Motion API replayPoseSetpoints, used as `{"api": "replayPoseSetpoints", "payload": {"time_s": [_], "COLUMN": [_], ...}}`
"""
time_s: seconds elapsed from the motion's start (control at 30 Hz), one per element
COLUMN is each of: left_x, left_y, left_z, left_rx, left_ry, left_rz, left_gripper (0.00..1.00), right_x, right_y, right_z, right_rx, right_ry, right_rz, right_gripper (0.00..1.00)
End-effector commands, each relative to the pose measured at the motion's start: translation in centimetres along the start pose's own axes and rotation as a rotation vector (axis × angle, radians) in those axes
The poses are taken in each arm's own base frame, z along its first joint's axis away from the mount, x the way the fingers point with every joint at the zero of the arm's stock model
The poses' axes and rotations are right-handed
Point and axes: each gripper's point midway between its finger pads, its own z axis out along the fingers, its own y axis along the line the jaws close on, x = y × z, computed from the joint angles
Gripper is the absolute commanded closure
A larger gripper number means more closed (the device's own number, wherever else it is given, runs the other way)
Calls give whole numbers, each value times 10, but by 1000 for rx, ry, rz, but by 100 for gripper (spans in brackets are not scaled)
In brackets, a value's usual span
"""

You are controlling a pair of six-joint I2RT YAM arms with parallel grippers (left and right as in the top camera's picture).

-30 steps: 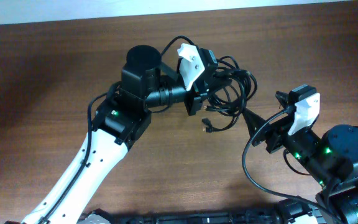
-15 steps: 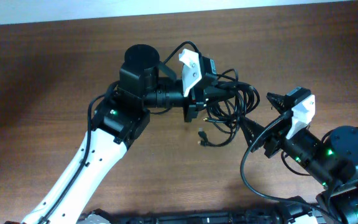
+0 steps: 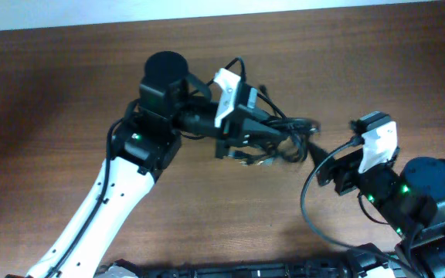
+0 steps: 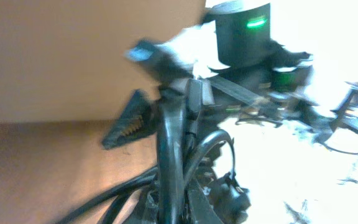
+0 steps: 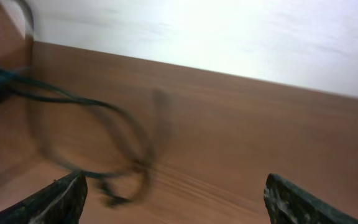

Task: Untangle cables

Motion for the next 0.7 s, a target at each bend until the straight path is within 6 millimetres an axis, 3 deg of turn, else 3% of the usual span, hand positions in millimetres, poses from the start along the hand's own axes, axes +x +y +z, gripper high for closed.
{"api": "replayPoseSetpoints", "payload": {"time_s": [0.0,0.13,0.17,0.27,0.43,0.53,0.67], "left_x": [-15,-15,-15,-13,-12,-12,-12], "left_y": [-34,-29,-26,-6,15,21,27], "left_z": [-7,-12,-13,-18,-21,-23,-32], "left_rx": [145,122,110,-2,-125,-158,-186], "left_ry": [-20,-21,-21,-15,-9,-7,-9], "left_rz": [51,50,49,35,35,36,34], "left_gripper": [100,100,100,100,100,100,100], "right_x": [3,3,3,1,-2,-11,-32], "right_y": [-30,-29,-28,-14,14,34,43], "right_z": [-1,-1,0,1,1,-2,-7], "right_rx": [168,165,156,76,-83,-205,-252], "right_ry": [12,12,11,3,-10,-51,-137], "right_rz": [-8,-8,-8,-8,-26,-56,-77], "right_gripper": [11,11,15,21,19,18,17]}}
